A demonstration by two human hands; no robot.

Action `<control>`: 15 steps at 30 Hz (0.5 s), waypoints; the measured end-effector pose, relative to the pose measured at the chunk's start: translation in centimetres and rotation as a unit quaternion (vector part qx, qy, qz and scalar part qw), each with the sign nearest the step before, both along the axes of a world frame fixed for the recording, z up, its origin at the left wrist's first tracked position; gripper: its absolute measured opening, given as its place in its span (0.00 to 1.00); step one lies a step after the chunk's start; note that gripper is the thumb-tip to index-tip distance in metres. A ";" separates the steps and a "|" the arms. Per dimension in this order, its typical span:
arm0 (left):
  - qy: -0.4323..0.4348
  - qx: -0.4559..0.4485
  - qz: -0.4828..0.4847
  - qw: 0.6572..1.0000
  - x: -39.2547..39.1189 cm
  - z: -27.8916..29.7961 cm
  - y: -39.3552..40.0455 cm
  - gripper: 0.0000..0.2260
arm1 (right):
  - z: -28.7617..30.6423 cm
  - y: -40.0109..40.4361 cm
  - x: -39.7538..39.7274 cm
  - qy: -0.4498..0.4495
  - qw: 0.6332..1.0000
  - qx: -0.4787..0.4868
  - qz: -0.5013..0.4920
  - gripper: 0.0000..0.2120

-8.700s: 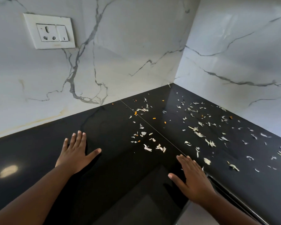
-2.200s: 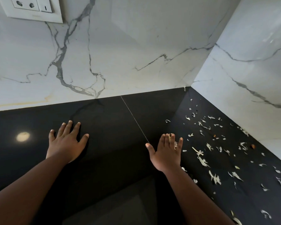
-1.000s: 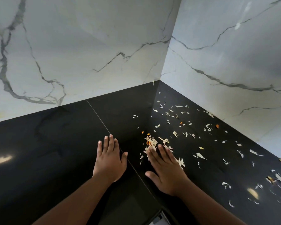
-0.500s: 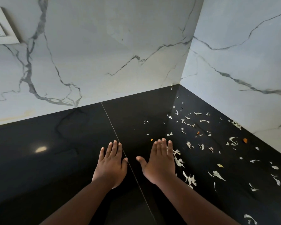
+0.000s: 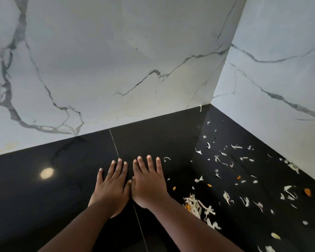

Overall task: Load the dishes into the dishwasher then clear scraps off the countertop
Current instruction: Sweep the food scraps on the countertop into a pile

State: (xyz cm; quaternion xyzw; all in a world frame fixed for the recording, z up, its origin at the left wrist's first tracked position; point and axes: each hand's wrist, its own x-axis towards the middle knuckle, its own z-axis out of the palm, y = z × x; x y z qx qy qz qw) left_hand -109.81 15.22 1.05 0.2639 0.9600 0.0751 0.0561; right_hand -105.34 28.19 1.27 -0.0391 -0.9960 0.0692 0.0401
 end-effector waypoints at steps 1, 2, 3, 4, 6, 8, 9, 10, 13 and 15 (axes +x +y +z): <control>0.004 0.005 0.004 1.000 -0.2 0.0 0.1 0.42 | 0.1 0.6 -1.3 0.007 1.000 0.001 -0.014 0.36; 0.004 0.003 0.003 1.000 -0.2 -0.1 0.0 0.42 | 0.1 1.3 -2.3 0.018 0.999 0.009 -0.037 0.34; 0.004 0.004 0.001 1.000 -0.2 -0.1 0.0 0.42 | 0.2 2.2 -3.0 0.008 0.998 0.020 -0.062 0.33; 0.004 0.006 0.001 1.000 -0.3 0.0 0.0 0.41 | 0.2 3.2 -3.5 -0.014 0.996 0.026 -0.085 0.33; 0.000 0.006 0.002 1.000 -0.2 0.2 0.1 0.41 | 0.3 4.8 -3.3 -0.071 0.987 0.032 -0.140 0.37; -0.002 0.002 0.006 1.000 -0.1 0.4 0.0 0.41 | 0.6 6.2 -2.0 -0.106 0.975 0.034 -0.194 0.43; -0.004 0.002 0.008 1.000 0.0 0.4 0.0 0.40 | 0.8 6.8 -1.0 -0.116 0.968 0.034 -0.219 0.45; -0.006 0.000 0.011 1.000 0.1 0.3 -0.1 0.37 | 0.8 7.3 0.3 -0.121 0.963 0.033 -0.240 0.46; 0.023 0.005 0.032 0.999 -0.2 0.7 0.2 0.28 | 1.2 8.5 4.6 -0.144 0.946 0.027 -0.289 0.47; 0.084 0.007 0.040 0.996 -1.2 1.5 1.5 0.21 | 1.6 9.2 7.0 -0.170 0.938 0.018 -0.301 0.48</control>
